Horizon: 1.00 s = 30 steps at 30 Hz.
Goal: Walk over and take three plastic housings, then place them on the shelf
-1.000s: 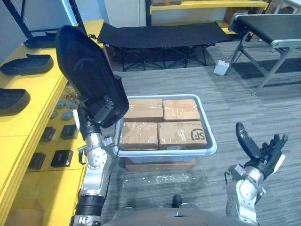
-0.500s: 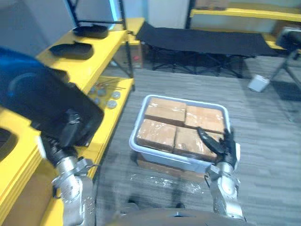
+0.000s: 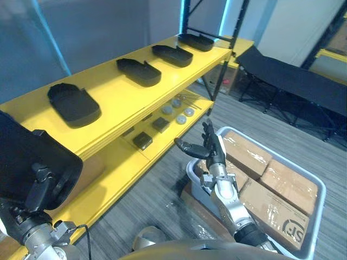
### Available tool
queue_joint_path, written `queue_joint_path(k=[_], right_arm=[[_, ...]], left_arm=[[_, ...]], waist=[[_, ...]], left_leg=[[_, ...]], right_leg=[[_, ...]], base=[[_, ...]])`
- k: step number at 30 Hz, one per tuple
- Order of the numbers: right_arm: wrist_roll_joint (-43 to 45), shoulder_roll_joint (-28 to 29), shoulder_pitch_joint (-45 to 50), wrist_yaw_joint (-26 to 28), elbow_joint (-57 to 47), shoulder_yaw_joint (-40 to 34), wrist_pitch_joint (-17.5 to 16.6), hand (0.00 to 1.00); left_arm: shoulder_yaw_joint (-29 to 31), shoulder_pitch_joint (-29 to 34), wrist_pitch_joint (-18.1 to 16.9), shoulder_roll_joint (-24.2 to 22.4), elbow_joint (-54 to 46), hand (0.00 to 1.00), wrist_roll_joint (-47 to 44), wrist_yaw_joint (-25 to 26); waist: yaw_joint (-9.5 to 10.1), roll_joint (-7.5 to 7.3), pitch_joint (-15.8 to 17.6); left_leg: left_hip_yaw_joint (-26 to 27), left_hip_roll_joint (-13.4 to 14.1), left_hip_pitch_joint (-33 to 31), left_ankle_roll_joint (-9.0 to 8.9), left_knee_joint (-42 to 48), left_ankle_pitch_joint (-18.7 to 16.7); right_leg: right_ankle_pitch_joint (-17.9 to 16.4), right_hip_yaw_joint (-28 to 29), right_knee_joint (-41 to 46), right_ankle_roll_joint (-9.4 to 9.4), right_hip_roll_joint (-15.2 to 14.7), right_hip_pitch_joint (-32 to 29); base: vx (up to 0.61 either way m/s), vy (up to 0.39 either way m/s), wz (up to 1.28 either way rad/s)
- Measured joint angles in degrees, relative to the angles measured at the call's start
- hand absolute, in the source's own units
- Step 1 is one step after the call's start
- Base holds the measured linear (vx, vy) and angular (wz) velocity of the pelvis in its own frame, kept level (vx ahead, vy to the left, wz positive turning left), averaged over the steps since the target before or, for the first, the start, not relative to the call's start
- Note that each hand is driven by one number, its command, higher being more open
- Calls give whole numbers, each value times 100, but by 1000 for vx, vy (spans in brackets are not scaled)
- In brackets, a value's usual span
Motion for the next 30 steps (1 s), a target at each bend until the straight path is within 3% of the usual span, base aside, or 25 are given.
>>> queue_joint_path(k=[4, 8, 9, 10, 12, 13, 15, 17, 20, 22, 26, 28, 30], right_arm=[[89, -288, 285, 43, -32, -761, 91, 100], [178, -385, 355, 67, -32, -1210, 90, 100], [172, -342, 408, 95, -45, -1286, 89, 100], [171, -317, 471, 117, -105, -1357, 87, 100], [169, -307, 817, 124, -373, -1666, 15, 100], [159, -308, 992, 107, -457, -1825, -27, 100], [145, -307, 1050, 110, -462, -1920, -136, 100], [76, -231, 1039, 160, -462, -1916, -264, 100], [-14, -187, 893, 195, -462, -1793, -357, 100], [-19, -184, 856, 210, -466, -1736, -411, 100], [-27, -21, 874, 46, -465, -1746, -486, 100], [-27, 95, 919, 10, -465, -1754, -486, 100], [-24, 230, 940, 12, -466, -1757, -486, 100]], left_arm=[[44, -33, -19, 5, -1, 0, -21, -241], [-84, 84, -19, -4, -1, 0, -42, -601], [-118, 69, -20, -4, -1, 0, -81, -796], [-155, 33, -20, 6, -1, 0, -134, -901], [-508, -83, -35, 21, 5, 0, -548, -1320], [-745, -124, -52, 21, 8, 0, -786, -1440], [-965, -144, -90, 14, 9, 0, -1050, -1452], [-983, -171, -91, 14, 9, 0, -1208, -1453], [-1008, -190, -101, 19, 8, 0, -1291, -1367], [-1185, -209, -103, 63, 8, 0, -1285, -1270], [-1357, -297, -104, 147, 9, 0, -1148, -1229], [-1344, -362, -104, 188, 9, 0, -1151, -1225], [-1316, -427, -100, 280, 8, 0, -1061, -1222]], waist=[[43, 11, 88], [-3, 165, 293], [-105, 177, 357], [-204, 176, 418], [-547, 269, 524], [-603, 316, 538], [-602, 326, 604], [-596, 332, 682], [-598, 360, 819], [-640, 354, 866], [-752, 312, 994], [-746, 255, 1014], [-737, 76, 1002]], left_leg=[[-475, -248, -113, -58, 81, 128], [-709, -305, -196, -82, 30, 256], [-287, -182, -263, 204, -31, 206], [173, -30, -327, 297, -27, 221], [1629, 524, -576, 312, 23, 493], [2290, 741, -603, 273, -32, 672], [2500, 684, -582, 152, -151, 887], [2579, 667, -575, 159, -108, 879], [2775, 688, -588, 230, 260, 635], [2858, 670, -698, 216, 643, 372], [2895, 583, -839, 319, 1110, 140], [2919, 548, -892, 363, 1410, -85], [3024, 377, -858, 456, 1782, -495]], right_leg=[[-297, -188, 493, -27, -97, -40], [-449, -408, 685, -60, -123, -26], [-457, -646, 668, -63, -132, 69], [-455, -817, 661, -65, -134, 160], [-455, -1111, 671, -66, -109, 354], [-492, -1158, 687, -18, -122, 377], [-611, -1057, 779, 123, -230, 322], [-616, -876, 793, 119, -290, 284], [-690, -575, 1004, 109, -393, 174], [-994, -406, 1483, 150, -596, 6], [-1274, -298, 1914, 252, -877, -88], [-1357, -272, 2001, 340, -966, -34], [-1434, -268, 2043, 496, -1209, 166]], base=[[31, -48, 84], [-25, -54, 48], [-48, -52, 78], [-55, -52, 122], [-51, 41, 160], [-18, 105, 120], [12, 82, 42], [-19, 84, -7], [-81, 107, -40], [-117, 69, -20], [-31, 79, 4], [50, 91, -4], [139, 132, -3]])
